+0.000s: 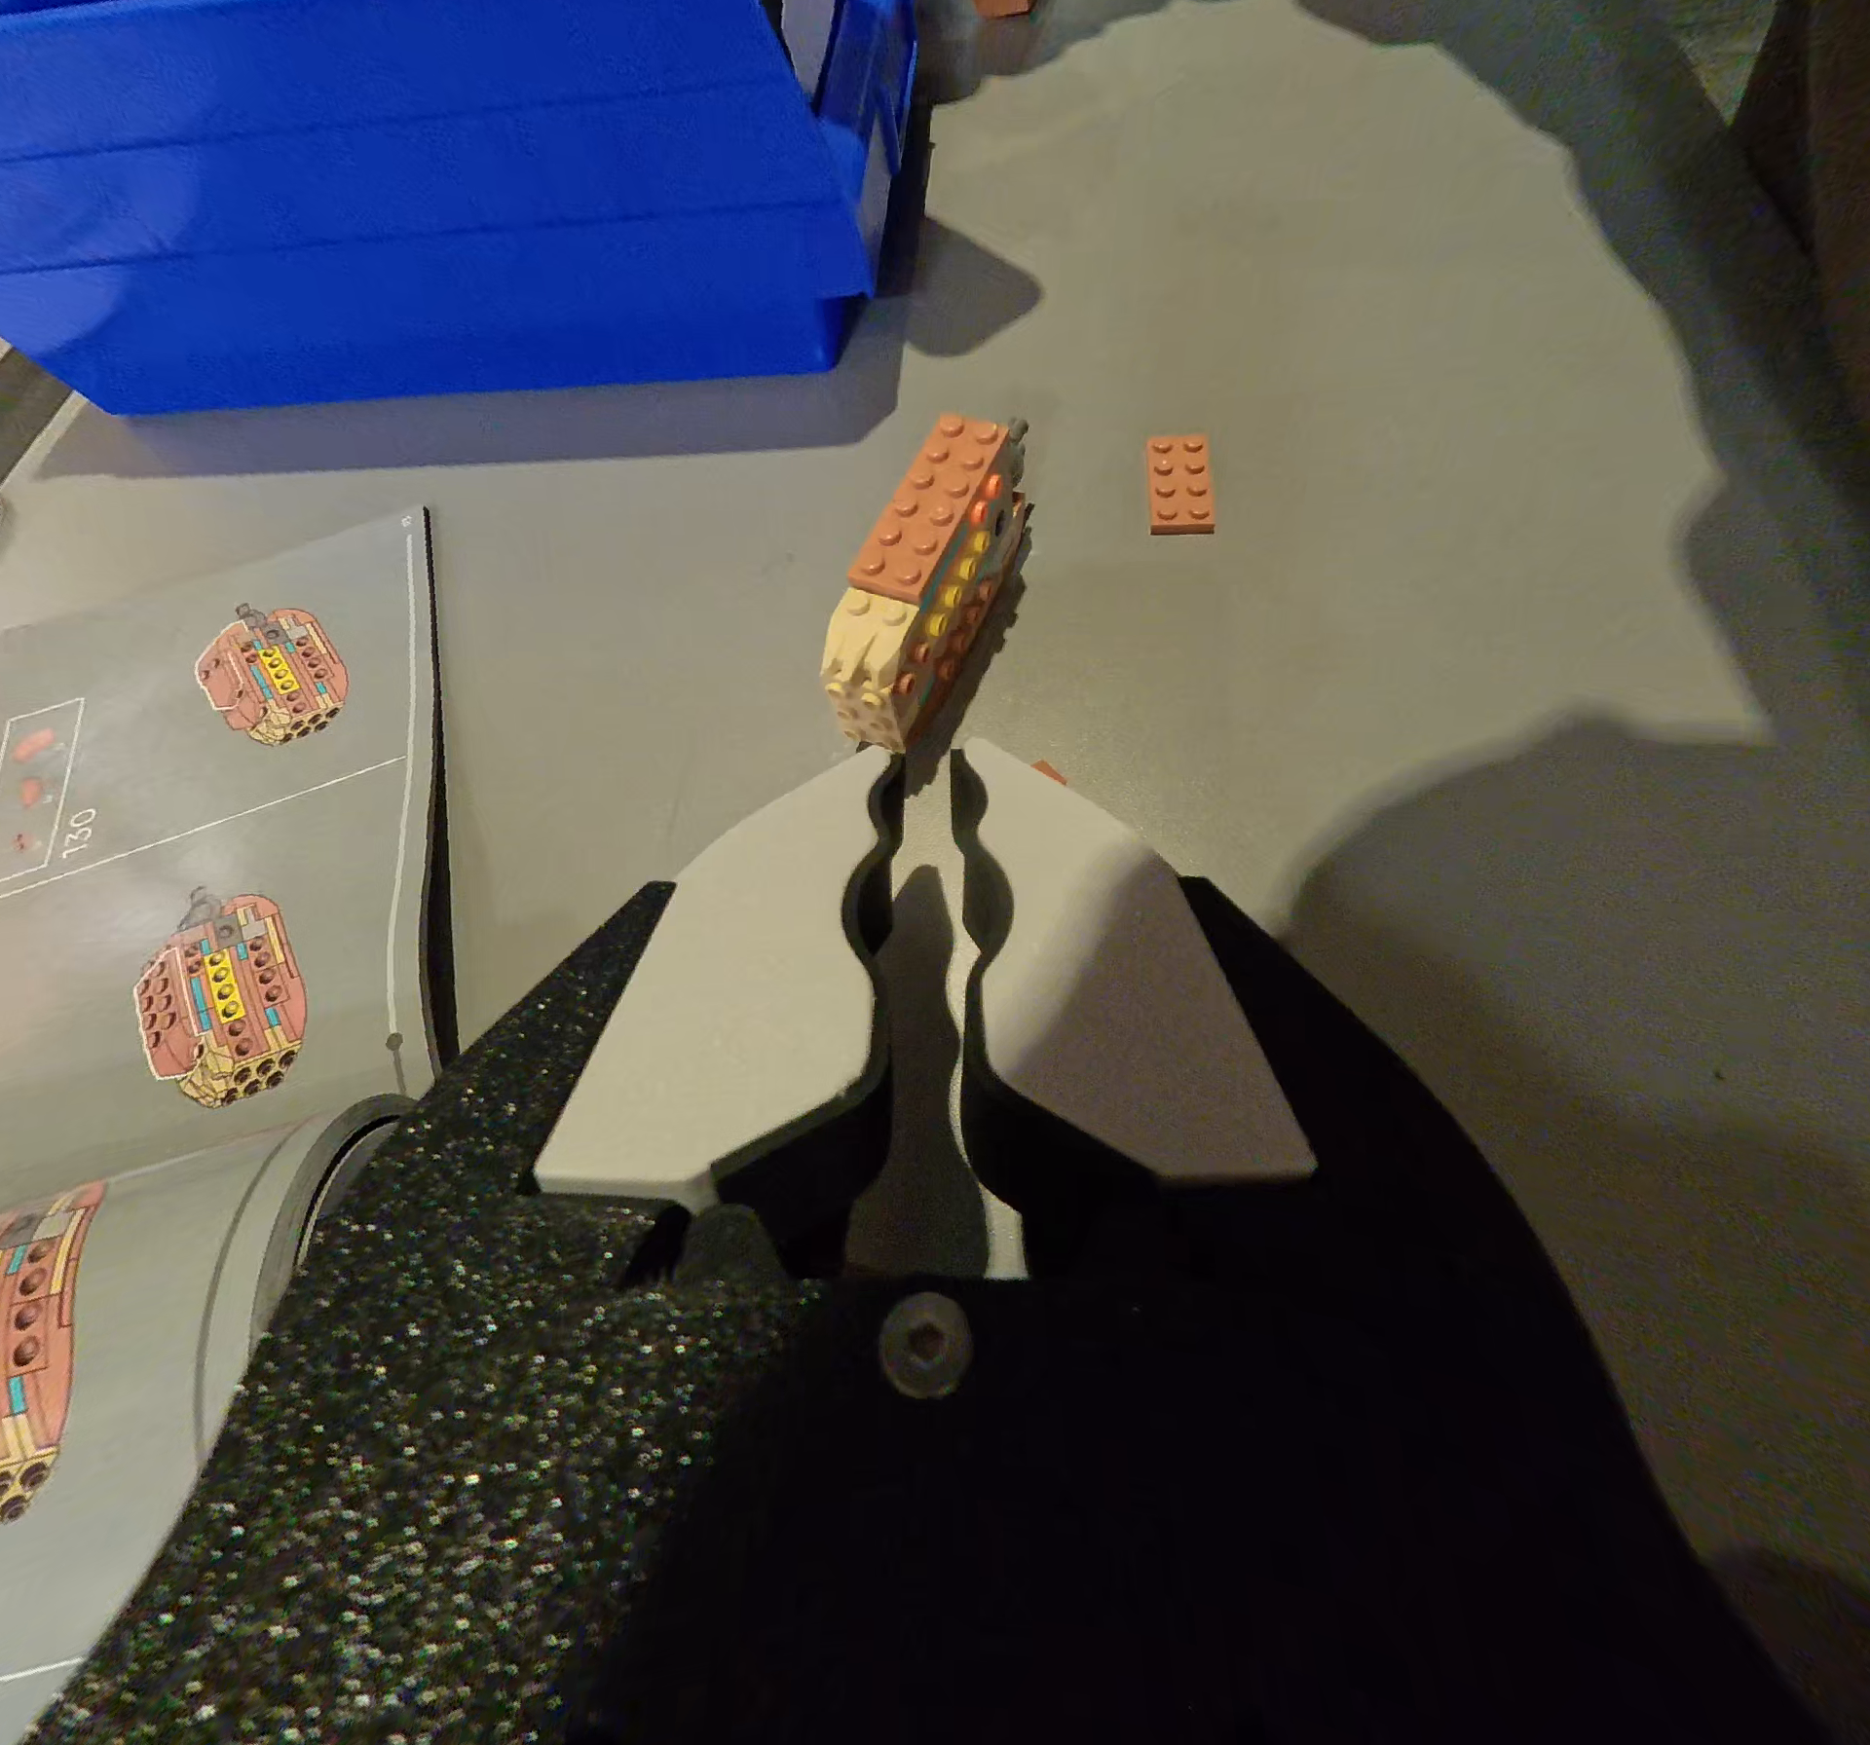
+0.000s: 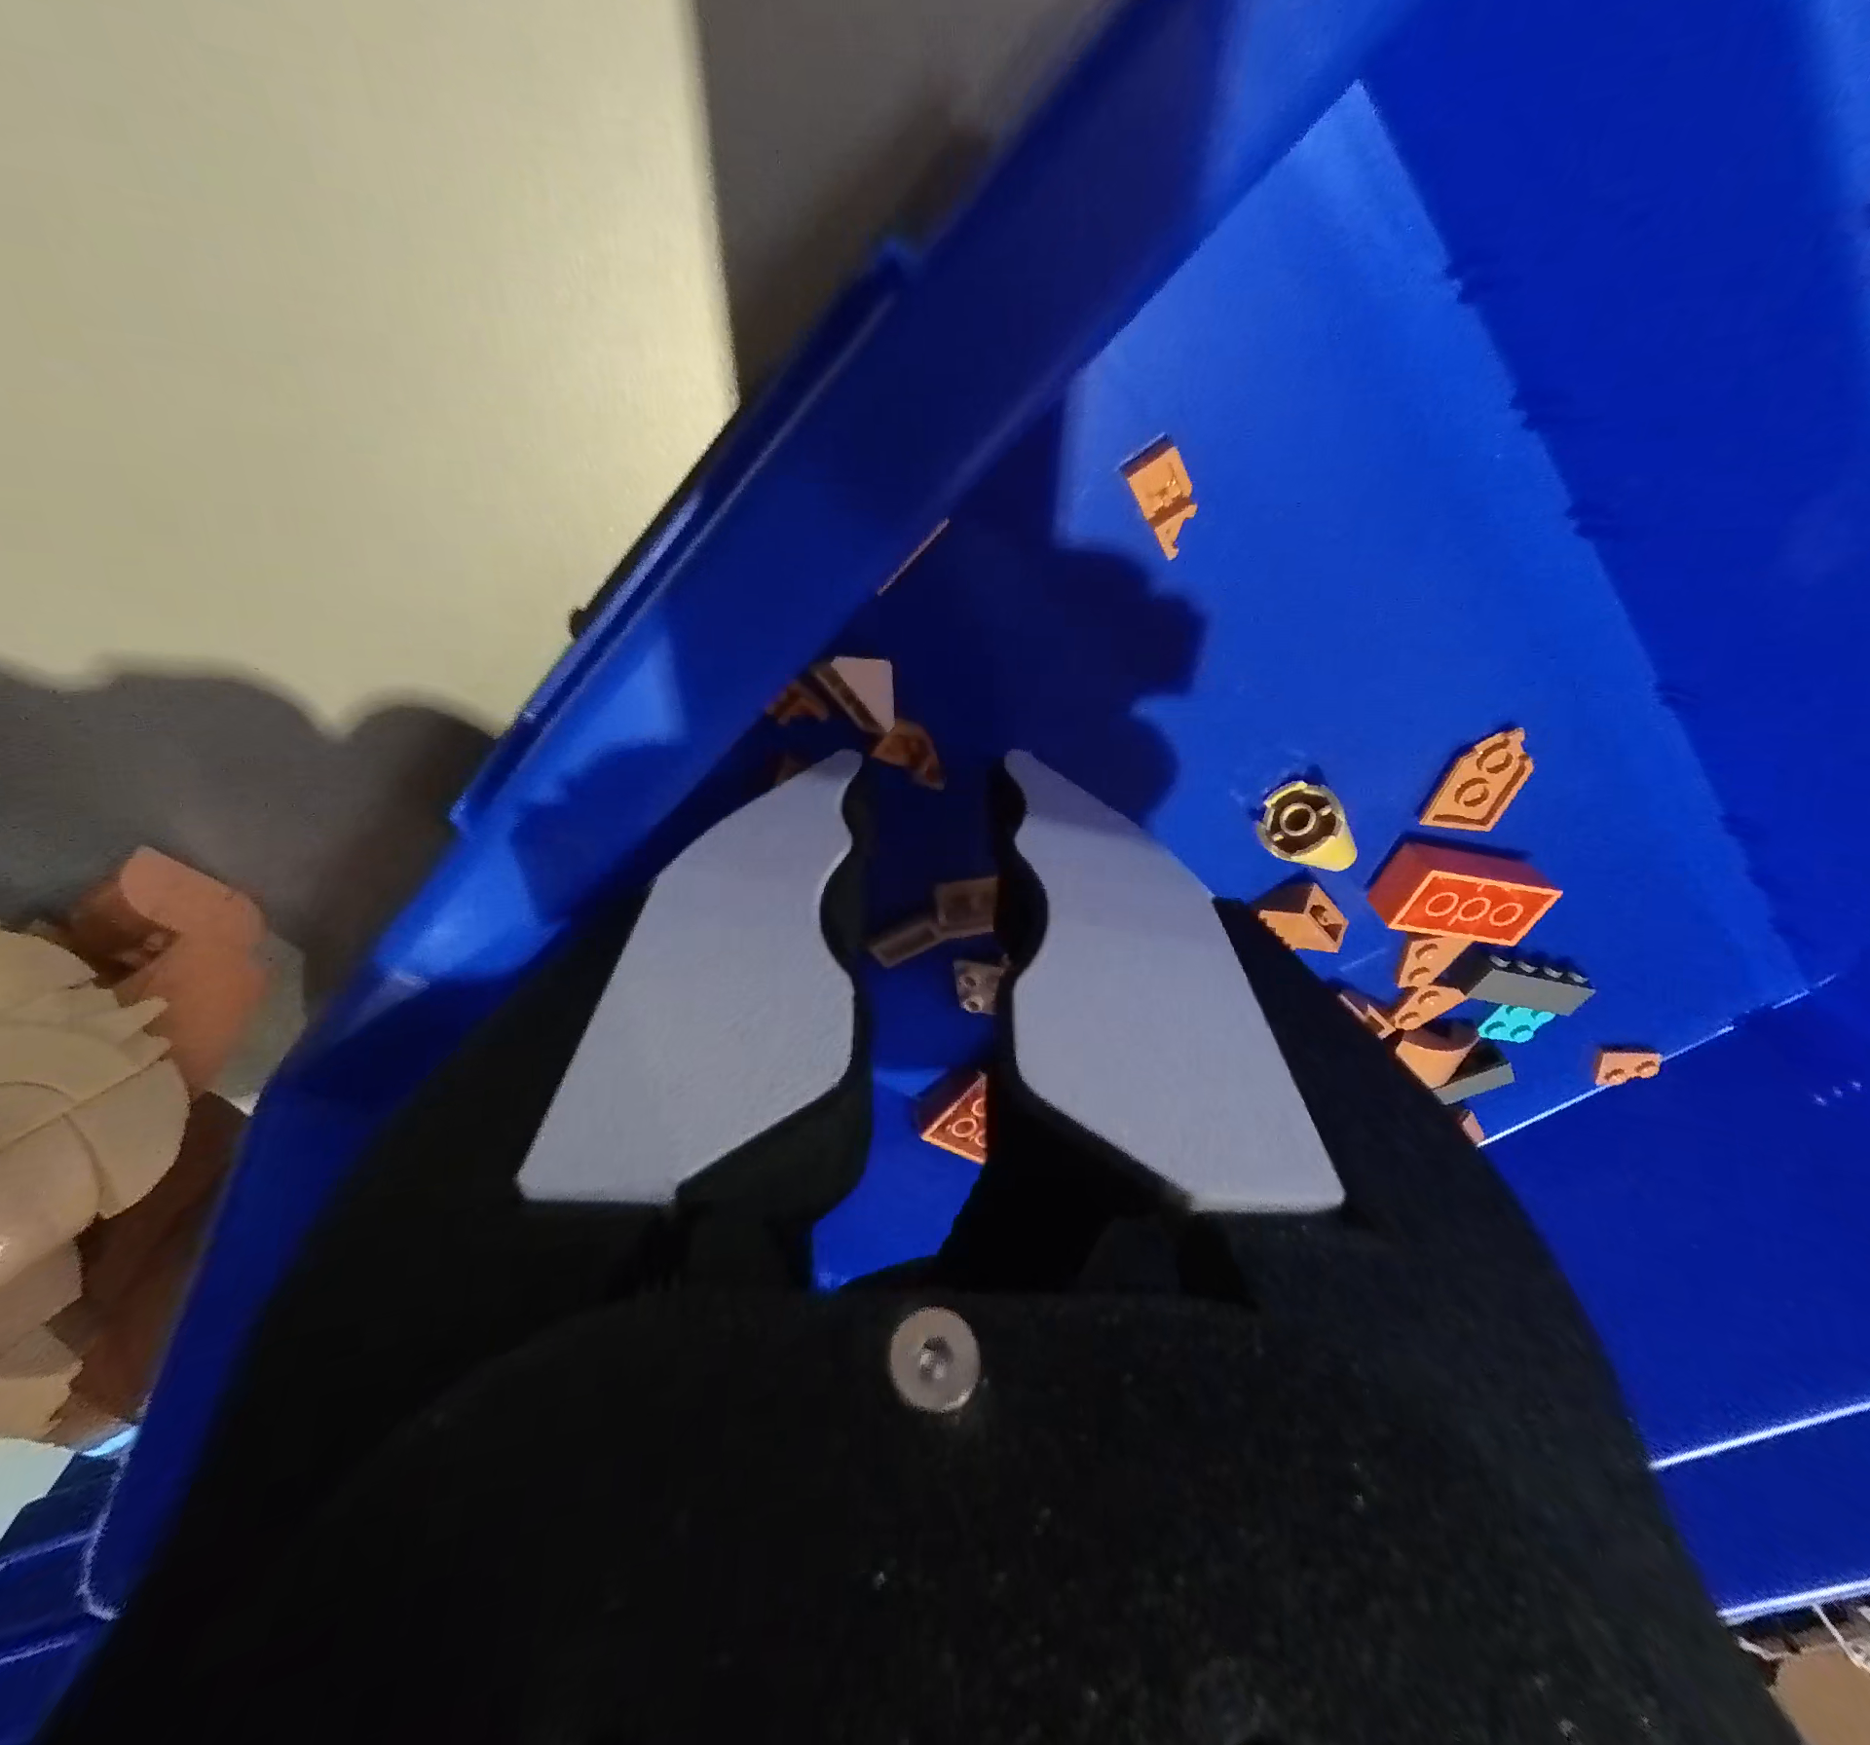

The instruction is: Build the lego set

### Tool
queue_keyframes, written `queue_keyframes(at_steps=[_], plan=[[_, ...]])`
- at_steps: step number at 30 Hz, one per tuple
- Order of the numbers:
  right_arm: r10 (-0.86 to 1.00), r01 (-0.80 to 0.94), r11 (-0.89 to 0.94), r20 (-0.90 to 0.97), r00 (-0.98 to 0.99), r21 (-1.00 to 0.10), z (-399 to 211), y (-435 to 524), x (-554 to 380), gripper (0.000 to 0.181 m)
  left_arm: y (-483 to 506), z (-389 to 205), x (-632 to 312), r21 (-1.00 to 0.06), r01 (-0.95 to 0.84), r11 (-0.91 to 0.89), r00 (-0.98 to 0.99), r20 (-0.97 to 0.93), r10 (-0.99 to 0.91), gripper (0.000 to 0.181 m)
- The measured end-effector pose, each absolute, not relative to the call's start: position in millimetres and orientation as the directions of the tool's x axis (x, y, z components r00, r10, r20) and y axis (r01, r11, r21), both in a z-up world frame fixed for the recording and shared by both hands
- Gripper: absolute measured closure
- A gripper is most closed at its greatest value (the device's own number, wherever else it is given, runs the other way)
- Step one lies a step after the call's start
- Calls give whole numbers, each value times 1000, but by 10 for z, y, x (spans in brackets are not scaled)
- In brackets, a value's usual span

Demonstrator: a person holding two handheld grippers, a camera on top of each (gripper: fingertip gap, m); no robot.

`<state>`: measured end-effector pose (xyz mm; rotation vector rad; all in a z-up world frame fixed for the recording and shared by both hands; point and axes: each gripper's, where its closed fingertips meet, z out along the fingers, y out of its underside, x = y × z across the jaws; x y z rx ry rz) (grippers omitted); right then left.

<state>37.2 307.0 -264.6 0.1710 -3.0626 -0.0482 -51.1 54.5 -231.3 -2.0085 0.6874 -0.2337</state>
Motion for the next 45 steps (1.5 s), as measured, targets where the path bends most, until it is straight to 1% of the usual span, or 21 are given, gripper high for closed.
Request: queue_keyframes(at_steps=[6, 12, 16, 20, 22, 24, 28, 32, 37, 40, 43, 45], plan=[[-72, -71, 997, 47, -996, 21, -2653, 3054, 388, 172, 548, -2316, -514, -848, -371, -379, 824, -112, -556, 173], [-18, -18, 1000, 47, -999, 10, -2651, 3062, 380, 173, 549, -2320, -511, -846, -375, -379, 823, -115, -556, 173], [-8, -7, 1000, 64, -998, 26, -2637, 3086, 372, 172, 550, -2321, -512, -845, -377, -380, 823, -118, -556, 173], [37, 34, 999, 120, -992, -29, -2473, 3015, 315, 173, 552, -2305, -526, -847, -375, -377, 827, -121, -550, 173], [76, 61, 994, 178, -981, -87, -2307, 2922, 256, 173, 556, -2264, -529, -856, -364, -368, 830, -119, -545, 173], [128, 86, 981, 248, -960, -175, -2087, 2754, 188, 173, 556, -2204, -529, -868, -346, -355, 834, -112, -540, 173], [261, 103, 910, 360, -896, -402, -1636, 2165, 123, 173, 521, -2130, -542, -874, -336, -351, 835, -105, -540, 173], [416, 99, 776, 387, -823, -623, -1470, 1432, 116, 173, 464, -2068, -531, -876, -335, -347, 827, -97, -554, 172], [612, 95, 536, 309, -728, -839, -1536, 769, 42, 173, 401, -2014, -458, -882, -337, -329, 803, -87, -590, 171], [732, 95, 291, 157, -663, -952, -1524, 637, -36, 173, 395, -2008, -424, -882, -342, -323, 795, -89, -600, 171], [752, 36, 45, 10, -659, -998, -1411, 548, 2, 174, 394, -1999, -386, -888, -333, -316, 788, -78, -611, 171], [755, -8, -48, -31, -655, -999, -1355, 531, 29, 174, 390, -1980, -353, -894, -326, -306, 781, -73, -621, 171]])
